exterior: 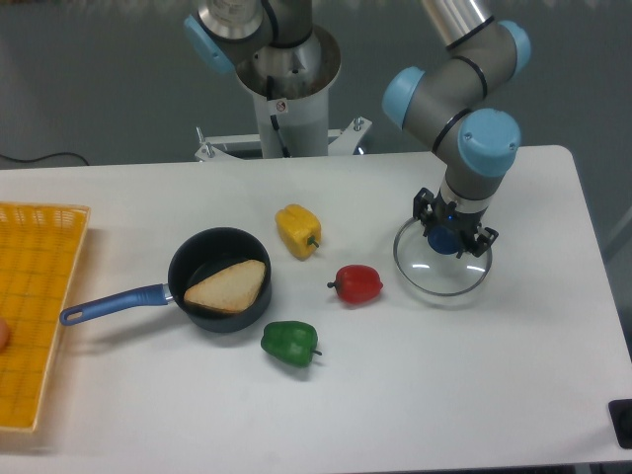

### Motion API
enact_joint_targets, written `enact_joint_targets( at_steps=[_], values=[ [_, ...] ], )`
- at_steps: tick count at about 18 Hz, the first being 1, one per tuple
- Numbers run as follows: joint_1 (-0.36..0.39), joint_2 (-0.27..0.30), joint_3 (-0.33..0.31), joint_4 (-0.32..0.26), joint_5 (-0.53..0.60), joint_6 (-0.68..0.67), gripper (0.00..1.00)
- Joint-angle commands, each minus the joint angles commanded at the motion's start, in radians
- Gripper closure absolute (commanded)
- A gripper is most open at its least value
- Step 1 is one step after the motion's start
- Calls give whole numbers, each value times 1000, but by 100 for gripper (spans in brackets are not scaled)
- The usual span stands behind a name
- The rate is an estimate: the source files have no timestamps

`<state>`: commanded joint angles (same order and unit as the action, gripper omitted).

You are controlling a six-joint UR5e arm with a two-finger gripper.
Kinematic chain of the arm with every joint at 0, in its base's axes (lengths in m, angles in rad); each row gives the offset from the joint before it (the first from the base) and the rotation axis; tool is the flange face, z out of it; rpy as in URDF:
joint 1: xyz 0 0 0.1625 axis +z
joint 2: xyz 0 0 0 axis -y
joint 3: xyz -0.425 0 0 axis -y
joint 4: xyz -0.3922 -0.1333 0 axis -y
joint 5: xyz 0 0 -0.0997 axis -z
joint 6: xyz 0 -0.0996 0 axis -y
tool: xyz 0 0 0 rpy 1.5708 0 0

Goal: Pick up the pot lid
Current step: 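Lift the glass lid up by its knob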

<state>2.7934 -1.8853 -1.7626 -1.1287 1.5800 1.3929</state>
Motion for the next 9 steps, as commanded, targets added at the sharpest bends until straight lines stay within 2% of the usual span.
enact_joint_targets(
  at_steps=[4, 9],
  values=[
    [-23, 25, 48, -95, 2, -17, 39],
    [-44, 45, 64, -126, 2, -18, 39]
  ],
)
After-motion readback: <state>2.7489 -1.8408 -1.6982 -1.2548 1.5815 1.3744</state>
